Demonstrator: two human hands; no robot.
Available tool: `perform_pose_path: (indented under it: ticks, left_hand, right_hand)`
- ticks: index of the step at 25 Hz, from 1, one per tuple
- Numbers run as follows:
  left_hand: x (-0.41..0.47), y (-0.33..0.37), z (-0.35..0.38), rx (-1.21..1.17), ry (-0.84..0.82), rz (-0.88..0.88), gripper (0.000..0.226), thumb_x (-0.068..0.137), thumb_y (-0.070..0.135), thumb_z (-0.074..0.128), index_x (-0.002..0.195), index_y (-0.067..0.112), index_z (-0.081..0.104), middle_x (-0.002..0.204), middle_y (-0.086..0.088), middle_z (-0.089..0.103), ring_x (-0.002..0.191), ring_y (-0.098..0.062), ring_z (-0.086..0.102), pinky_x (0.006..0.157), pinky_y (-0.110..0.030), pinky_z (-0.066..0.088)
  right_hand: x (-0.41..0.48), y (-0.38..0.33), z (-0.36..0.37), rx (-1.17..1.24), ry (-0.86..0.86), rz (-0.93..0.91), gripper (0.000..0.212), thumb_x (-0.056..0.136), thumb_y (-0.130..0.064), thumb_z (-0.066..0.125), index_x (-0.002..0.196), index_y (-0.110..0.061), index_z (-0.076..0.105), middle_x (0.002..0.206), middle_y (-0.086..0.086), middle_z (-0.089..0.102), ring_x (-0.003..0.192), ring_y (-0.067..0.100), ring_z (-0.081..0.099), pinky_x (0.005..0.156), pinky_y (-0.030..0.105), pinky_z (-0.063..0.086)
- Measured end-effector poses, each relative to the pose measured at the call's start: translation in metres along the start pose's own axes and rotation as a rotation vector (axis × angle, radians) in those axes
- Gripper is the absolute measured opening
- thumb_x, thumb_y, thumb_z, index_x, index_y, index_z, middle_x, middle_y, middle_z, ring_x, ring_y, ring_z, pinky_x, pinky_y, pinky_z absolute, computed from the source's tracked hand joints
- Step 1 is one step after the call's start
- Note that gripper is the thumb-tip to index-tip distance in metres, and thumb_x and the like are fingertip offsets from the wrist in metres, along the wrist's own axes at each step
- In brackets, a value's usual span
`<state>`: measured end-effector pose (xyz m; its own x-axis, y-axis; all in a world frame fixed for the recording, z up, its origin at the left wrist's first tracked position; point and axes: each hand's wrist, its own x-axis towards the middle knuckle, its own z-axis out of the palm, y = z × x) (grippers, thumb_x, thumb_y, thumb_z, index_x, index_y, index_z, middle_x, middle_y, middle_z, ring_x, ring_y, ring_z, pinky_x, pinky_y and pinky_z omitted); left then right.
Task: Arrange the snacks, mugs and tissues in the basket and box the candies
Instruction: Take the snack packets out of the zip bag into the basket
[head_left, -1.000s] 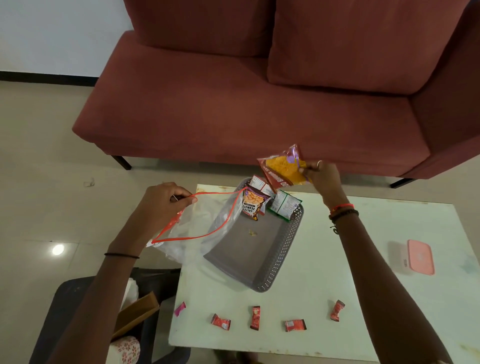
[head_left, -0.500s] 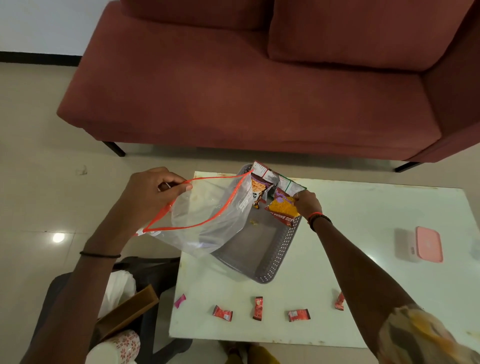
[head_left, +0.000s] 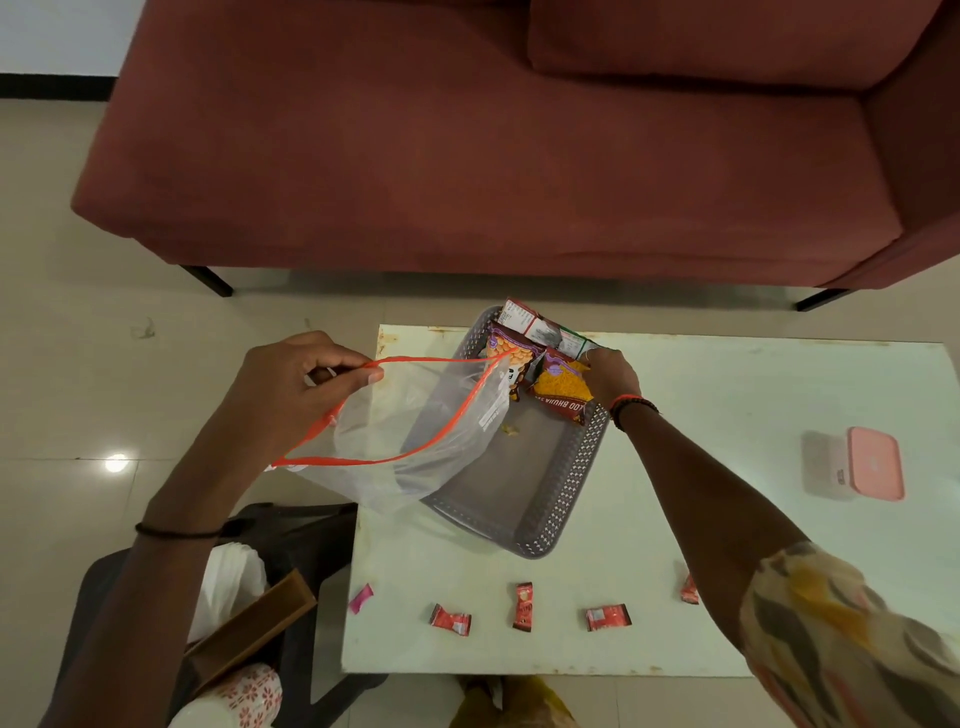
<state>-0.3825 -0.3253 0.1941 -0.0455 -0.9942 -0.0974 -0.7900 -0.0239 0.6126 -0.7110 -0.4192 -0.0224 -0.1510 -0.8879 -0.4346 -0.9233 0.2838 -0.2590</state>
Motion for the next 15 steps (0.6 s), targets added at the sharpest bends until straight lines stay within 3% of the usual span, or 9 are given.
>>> perform_pose_path:
  ticks: [5, 7, 8, 10, 12, 13, 15]
  left_hand:
    - [0.005, 0.000, -0.004, 0.003, -0.036, 0.018, 0.018, 0.080, 0.021, 0.068, 0.095, 0.011, 0.074, 0.074, 0.008, 0.060, 0.066, -0.003, 0.055, 0.058, -0.001, 0.040]
    - [0.006, 0.000, -0.004, 0.011, -0.048, 0.014, 0.018, 0.081, 0.022, 0.068, 0.095, 0.013, 0.074, 0.076, 0.007, 0.060, 0.066, -0.003, 0.054, 0.059, -0.003, 0.037]
    - [0.006, 0.001, -0.005, 0.012, -0.053, 0.013, 0.018, 0.081, 0.022, 0.067, 0.095, 0.013, 0.074, 0.077, 0.007, 0.061, 0.067, -0.004, 0.054, 0.061, -0.007, 0.038]
    - [0.007, 0.004, -0.007, 0.004, -0.064, 0.013, 0.018, 0.081, 0.023, 0.067, 0.095, 0.015, 0.074, 0.076, 0.009, 0.060, 0.067, -0.004, 0.054, 0.063, -0.012, 0.039]
    - [0.006, 0.010, -0.010, -0.069, -0.104, 0.009, 0.017, 0.077, 0.026, 0.068, 0.092, 0.020, 0.074, 0.074, 0.014, 0.060, 0.067, -0.005, 0.057, 0.061, -0.012, 0.041]
    - [0.004, 0.014, -0.012, -0.135, -0.137, 0.008, 0.018, 0.073, 0.032, 0.068, 0.088, 0.024, 0.074, 0.072, 0.016, 0.061, 0.068, -0.004, 0.058, 0.059, -0.009, 0.042]
    - [0.000, 0.022, -0.015, -0.242, -0.179, 0.019, 0.018, 0.064, 0.043, 0.063, 0.078, 0.034, 0.071, 0.072, 0.010, 0.065, 0.069, -0.001, 0.059, 0.055, -0.005, 0.042]
  right_hand:
    - [-0.012, -0.010, -0.003, -0.028, 0.205, -0.112, 0.050, 0.084, 0.010, 0.042, 0.132, -0.002, 0.050, 0.125, 0.023, 0.053, 0.115, 0.040, 0.051, 0.089, 0.047, 0.049]
    - [-0.029, -0.016, 0.000, 0.008, 0.210, -0.201, 0.052, 0.081, 0.007, 0.051, 0.132, -0.003, 0.049, 0.131, 0.022, 0.049, 0.118, 0.041, 0.049, 0.091, 0.048, 0.048]
    - [-0.040, -0.018, 0.002, 0.045, 0.128, -0.271, 0.059, 0.079, 0.001, 0.061, 0.136, -0.006, 0.046, 0.136, 0.021, 0.045, 0.123, 0.041, 0.045, 0.095, 0.047, 0.045]
    - [-0.071, -0.027, 0.005, 0.205, -0.158, -0.417, 0.099, 0.067, -0.015, 0.083, 0.148, -0.014, 0.026, 0.149, 0.016, 0.031, 0.136, 0.035, 0.030, 0.110, 0.046, 0.033]
    - [-0.101, -0.039, 0.004, 0.378, -0.315, -0.544, 0.120, 0.057, -0.023, 0.090, 0.151, -0.011, 0.016, 0.155, 0.013, 0.023, 0.142, 0.028, 0.020, 0.116, 0.044, 0.023]
    - [-0.111, -0.044, 0.005, 0.444, -0.336, -0.575, 0.118, 0.057, -0.020, 0.089, 0.149, -0.006, 0.017, 0.154, 0.014, 0.025, 0.142, 0.028, 0.023, 0.117, 0.043, 0.022]
    - [-0.127, -0.051, 0.007, 0.555, -0.386, -0.544, 0.092, 0.068, -0.005, 0.082, 0.143, 0.006, 0.028, 0.148, 0.022, 0.034, 0.137, 0.033, 0.036, 0.117, 0.043, 0.029]
